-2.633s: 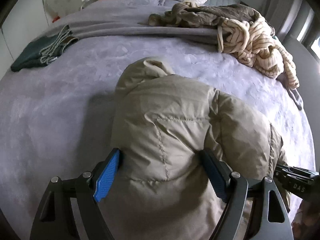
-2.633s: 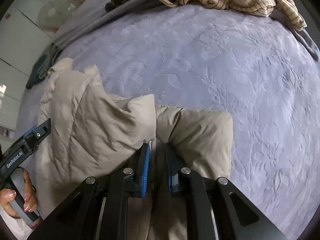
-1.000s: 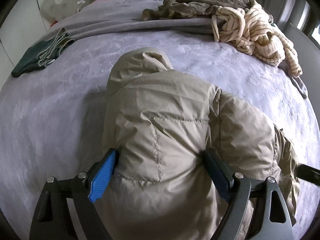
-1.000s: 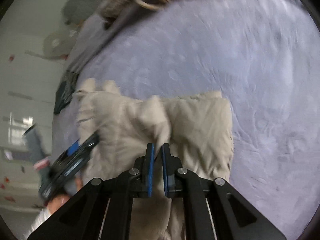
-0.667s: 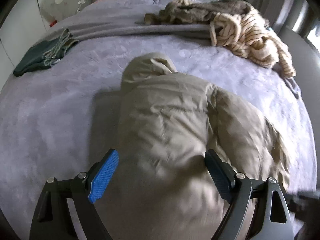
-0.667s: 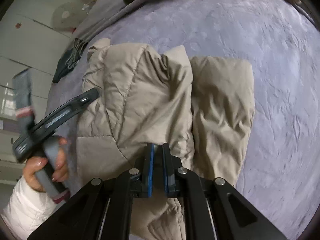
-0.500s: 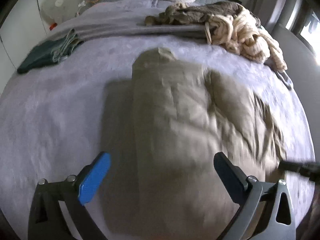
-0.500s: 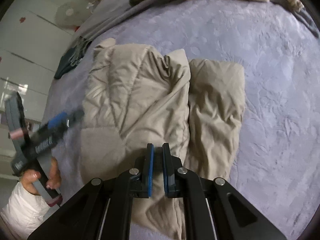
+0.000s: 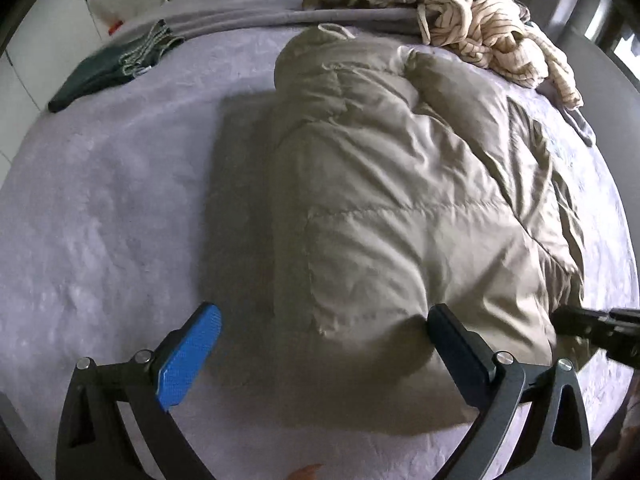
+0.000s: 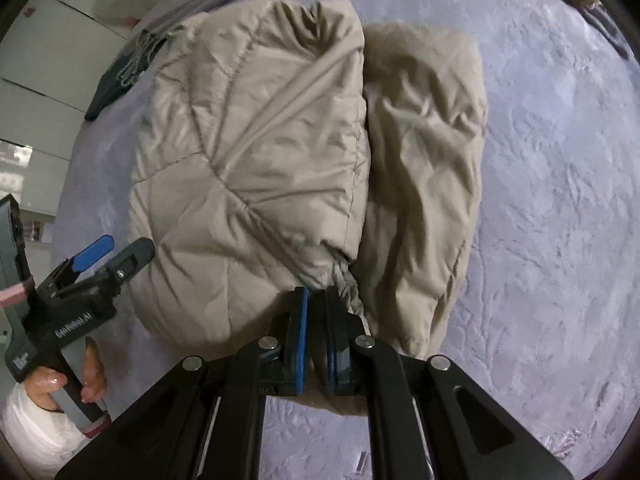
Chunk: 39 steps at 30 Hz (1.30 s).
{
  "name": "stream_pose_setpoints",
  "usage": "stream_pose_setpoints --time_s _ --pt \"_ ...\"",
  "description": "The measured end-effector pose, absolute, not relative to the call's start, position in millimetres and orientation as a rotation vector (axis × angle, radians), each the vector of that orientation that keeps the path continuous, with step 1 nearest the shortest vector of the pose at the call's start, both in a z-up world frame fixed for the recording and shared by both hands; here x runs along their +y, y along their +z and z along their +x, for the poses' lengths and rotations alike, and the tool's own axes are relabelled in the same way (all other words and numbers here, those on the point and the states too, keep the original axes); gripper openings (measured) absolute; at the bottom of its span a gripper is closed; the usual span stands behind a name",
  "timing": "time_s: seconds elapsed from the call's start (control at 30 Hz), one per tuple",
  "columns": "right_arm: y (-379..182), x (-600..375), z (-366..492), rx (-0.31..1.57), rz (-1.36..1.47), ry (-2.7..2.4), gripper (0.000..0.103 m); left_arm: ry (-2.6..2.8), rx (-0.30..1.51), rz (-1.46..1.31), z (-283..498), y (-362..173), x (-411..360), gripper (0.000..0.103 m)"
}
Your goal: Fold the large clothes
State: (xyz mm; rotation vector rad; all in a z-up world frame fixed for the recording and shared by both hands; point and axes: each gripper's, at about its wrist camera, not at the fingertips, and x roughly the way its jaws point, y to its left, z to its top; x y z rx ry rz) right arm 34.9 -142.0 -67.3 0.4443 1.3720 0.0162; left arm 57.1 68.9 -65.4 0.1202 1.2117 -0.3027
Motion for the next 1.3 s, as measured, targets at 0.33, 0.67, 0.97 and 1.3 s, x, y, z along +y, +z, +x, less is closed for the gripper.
stream_pose_setpoints --time_s 0.33,0.67,0.97,1.3 --pt "-32.8 -146.1 13.2 1.355 0.485 -0.046 0.010 -0.249 1.239 0.100 44.6 -32.1 85.0 0.103" --pt "-26.2 -140.4 -7.2 1.370 0.502 -0.120 0.010 -0.231 1.215 0.095 31.0 -14.7 103.9 0.103" --pt "-15.5 -122.7 -24.5 1.342 0.452 -0.175 0.064 -0.283 1.253 0.076 19.0 -12.5 108.3 0.103" --pt "-1.8 -113.7 -33.9 1.338 0.421 -0.149 0.079 -0.264 1.221 0.149 -4.7 4.2 102.6 0.103"
